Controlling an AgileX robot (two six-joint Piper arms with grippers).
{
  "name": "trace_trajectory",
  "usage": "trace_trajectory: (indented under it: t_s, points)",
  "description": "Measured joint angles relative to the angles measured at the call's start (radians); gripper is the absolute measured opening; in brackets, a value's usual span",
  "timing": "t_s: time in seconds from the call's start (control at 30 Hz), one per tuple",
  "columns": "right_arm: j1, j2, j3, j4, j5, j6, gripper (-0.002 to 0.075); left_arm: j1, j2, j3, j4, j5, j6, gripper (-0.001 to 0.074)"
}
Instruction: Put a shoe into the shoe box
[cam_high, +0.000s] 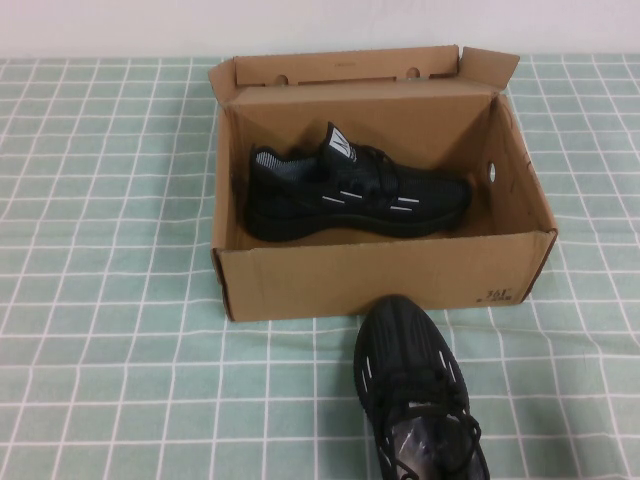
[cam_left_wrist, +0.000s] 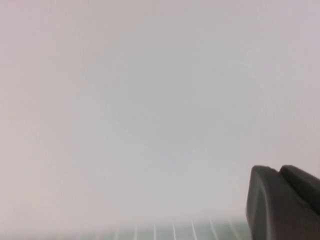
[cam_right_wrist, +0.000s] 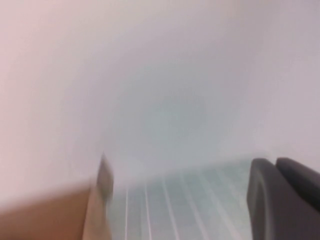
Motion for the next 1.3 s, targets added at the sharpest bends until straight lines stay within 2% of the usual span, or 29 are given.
trace_trajectory:
  t_s: [0.1,0.27,0.4,0.47,0.67,0.77,0.87,1.03,1.13,1.3]
  points:
    - [0.000,0.000,0.000,0.083,-0.090,0.000,-0.0007,0.000,0.000,0.000,0.000,-0.068,0.000,0.0002]
    - [0.000,0.000,-0.002,0.258,-0.164,0.000,-0.0007,0.000,0.000,0.000,-0.002,-0.080,0.000,0.0002]
    - [0.000,0.000,-0.002,0.309,-0.240,0.027,-0.0007,0.000,0.000,0.000,-0.002,-0.084,0.000,0.0002]
    - [0.000,0.000,-0.002,0.236,-0.228,0.027,-0.0007,0.000,0.000,0.000,-0.002,-0.102,0.000,0.0002]
    - [0.000,0.000,-0.050,-0.295,-0.273,0.078,-0.0007,0.000,0.000,0.000,-0.004,-0.276,-0.090,0.0002]
    - [0.000,0.000,-0.134,-0.415,-0.271,0.247,-0.0007,0.000,0.000,0.000,-0.005,-0.444,-0.191,0.0002]
    - [0.000,0.007,-0.224,-0.445,-0.267,0.375,-0.0007,0.000,-0.004,0.000,-0.005,-0.555,-0.308,0.0002]
    - [0.000,0.035,-0.387,-0.444,-0.178,0.455,-0.0007,0.000,-0.004,-0.092,-0.008,-0.478,-0.401,0.0002]
    - [0.000,0.080,-0.508,-0.470,-0.005,0.546,-0.0007,0.000,-0.004,-0.193,-0.008,-0.361,-0.414,0.0002]
    - [0.000,0.206,-0.711,-0.639,0.316,0.649,-0.0007,0.000,0.048,-0.369,-0.008,-0.147,-0.457,0.0002]
